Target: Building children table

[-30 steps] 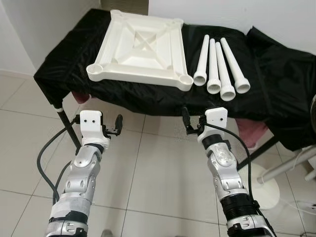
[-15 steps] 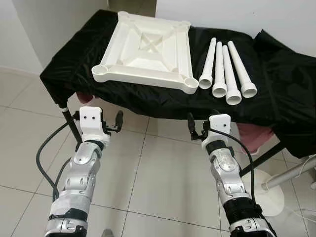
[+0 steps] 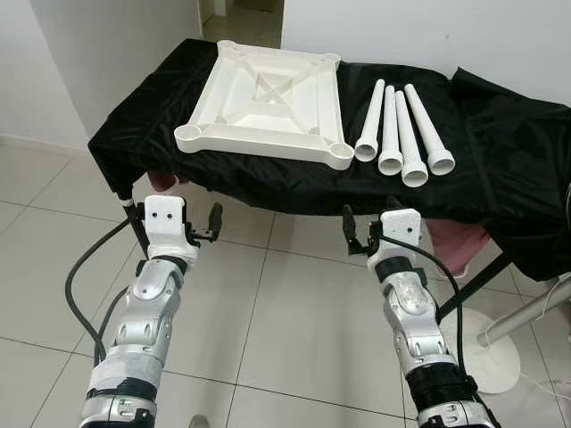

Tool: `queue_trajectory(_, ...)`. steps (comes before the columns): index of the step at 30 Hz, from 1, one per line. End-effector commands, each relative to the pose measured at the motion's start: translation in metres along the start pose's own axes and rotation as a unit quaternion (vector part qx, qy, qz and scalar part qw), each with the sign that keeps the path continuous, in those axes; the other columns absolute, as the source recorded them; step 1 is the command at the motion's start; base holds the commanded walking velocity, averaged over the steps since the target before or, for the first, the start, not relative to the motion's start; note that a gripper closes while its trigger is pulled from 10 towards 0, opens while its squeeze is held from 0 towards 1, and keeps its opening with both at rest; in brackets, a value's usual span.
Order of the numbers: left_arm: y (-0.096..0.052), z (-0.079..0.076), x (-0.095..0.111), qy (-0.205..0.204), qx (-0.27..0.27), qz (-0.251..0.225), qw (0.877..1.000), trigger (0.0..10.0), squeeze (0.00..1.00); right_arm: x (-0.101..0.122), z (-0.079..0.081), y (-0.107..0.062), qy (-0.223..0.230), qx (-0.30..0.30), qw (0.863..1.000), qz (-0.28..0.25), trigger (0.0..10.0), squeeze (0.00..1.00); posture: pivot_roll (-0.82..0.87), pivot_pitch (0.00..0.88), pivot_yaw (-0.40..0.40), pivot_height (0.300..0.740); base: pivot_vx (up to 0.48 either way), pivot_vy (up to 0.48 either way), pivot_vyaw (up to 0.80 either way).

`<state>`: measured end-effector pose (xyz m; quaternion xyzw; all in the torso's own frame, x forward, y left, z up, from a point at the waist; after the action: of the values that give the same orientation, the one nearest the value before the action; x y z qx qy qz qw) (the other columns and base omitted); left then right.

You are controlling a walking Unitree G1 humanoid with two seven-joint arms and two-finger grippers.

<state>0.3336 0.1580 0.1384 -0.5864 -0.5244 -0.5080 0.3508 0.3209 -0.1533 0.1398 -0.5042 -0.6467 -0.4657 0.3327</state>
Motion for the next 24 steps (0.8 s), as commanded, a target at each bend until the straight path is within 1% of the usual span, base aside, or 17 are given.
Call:
queue_trajectory(1,-0.003,-0.001,-0.008,0.007,-0.022,0.017,1.0,10.0,0.0,-0.001,-0.005,-0.004,-0.005,-0.014,1.0,0.0,10.0,0.0,0.02,0.059,0.005,0.74,0.0,0.0,0.0)
queue_trajectory(4,-0.003,0.001,-0.007,0.008,-0.018,0.016,1.0,10.0,0.0,-0.001,-0.008,-0.006,-0.004,-0.023,1.0,0.003,10.0,0.0,0.02,0.061,0.01,0.74,0.0,0.0,0.0)
queue_trajectory(6,-0.003,0.003,-0.006,0.004,-0.015,0.015,1.0,10.0,0.0,-0.001,-0.013,-0.009,-0.006,-0.032,0.999,0.005,10.0,0.0,0.0,0.064,0.018,0.74,0.0,0.0,0.0)
queue_trajectory(8,-0.003,0.005,-0.005,0.004,-0.014,0.015,1.0,10.0,0.0,-0.001,-0.014,-0.01,-0.006,-0.035,0.999,0.006,10.0,0.0,0.0,0.066,0.023,0.74,0.0,0.0,0.0)
queue_trajectory(10,-0.006,0.006,-0.011,-0.005,-0.017,0.025,1.0,10.0,0.0,-0.007,-0.018,-0.015,-0.002,-0.048,0.999,0.019,10.0,0.0,-0.01,0.064,0.032,0.74,0.0,0.0,0.0)
queue_trajectory(12,-0.008,0.006,-0.017,-0.008,-0.022,0.038,0.999,10.0,0.0,-0.009,-0.017,-0.017,0.003,-0.055,0.998,0.025,10.0,0.0,-0.03,0.063,0.044,0.74,0.0,0.0,0.0)
queue_trajectory(13,-0.008,0.006,-0.017,-0.008,-0.022,0.038,0.999,10.0,0.0,-0.009,-0.017,-0.017,0.003,-0.055,0.998,0.025,10.0,0.0,-0.03,0.063,0.044,0.74,0.0,0.0,0.0)
queue_trajectory(14,-0.007,0.005,-0.02,-0.009,-0.019,0.043,0.999,10.0,0.0,-0.009,-0.018,-0.019,0.006,-0.063,0.998,0.025,10.0,0.0,-0.04,0.064,0.071,0.74,0.0,0.0,0.0)
queue_trajectory(16,-0.005,0.005,-0.022,-0.01,-0.017,0.047,0.999,10.0,0.0,-0.008,-0.019,-0.02,0.009,-0.068,0.997,0.025,10.0,0.0,-0.04,0.064,0.071,0.74,0.0,0.0,0.0)
queue_trajectory(17,-0.002,0.002,-0.023,-0.015,-0.023,0.054,0.998,10.0,0.0,-0.008,-0.022,-0.023,0.003,-0.08,0.996,0.027,10.0,0.0,-0.08,0.071,0.113,0.74,0.0,0.0,0.0)
queue_trajectory(19,0.0,0.001,-0.024,-0.018,-0.028,0.059,0.998,10.0,0.0,-0.008,-0.024,-0.025,-0.002,-0.088,0.996,0.028,10.0,0.0,-0.08,0.071,0.113,0.74,0.0,0.0,0.0)
queue_trajectory(22,0.006,-0.008,-0.027,-0.005,-0.069,0.078,0.995,10.0,0.0,-0.008,-0.027,-0.033,0.0,-0.114,0.993,0.035,10.0,0.0,-0.11,0.07,0.124,0.74,0.0,0.0,0.0)
queue_trajectory(24,0.009,-0.01,-0.025,-0.004,-0.077,0.078,0.994,10.0,0.0,-0.005,-0.026,-0.034,0.0,-0.112,0.993,0.033,10.0,0.0,-0.11,0.06,0.122,0.74,0.0,0.0,0.0)
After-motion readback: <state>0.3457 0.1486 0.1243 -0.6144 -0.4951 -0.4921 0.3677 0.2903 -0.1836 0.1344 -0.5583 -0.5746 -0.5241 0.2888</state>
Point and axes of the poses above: a point about 5 cm out from each wrist's last joint towards the gripper, its own y axis pointing out of the wrist towards the gripper, its own x axis along the axis of the wrist's last joint, z = x × y, the point moved 1 cm from there along y, pointing out of the wrist towards the gripper, and after that the axes turned 13 degrees about -y, right-handed, at the moved point
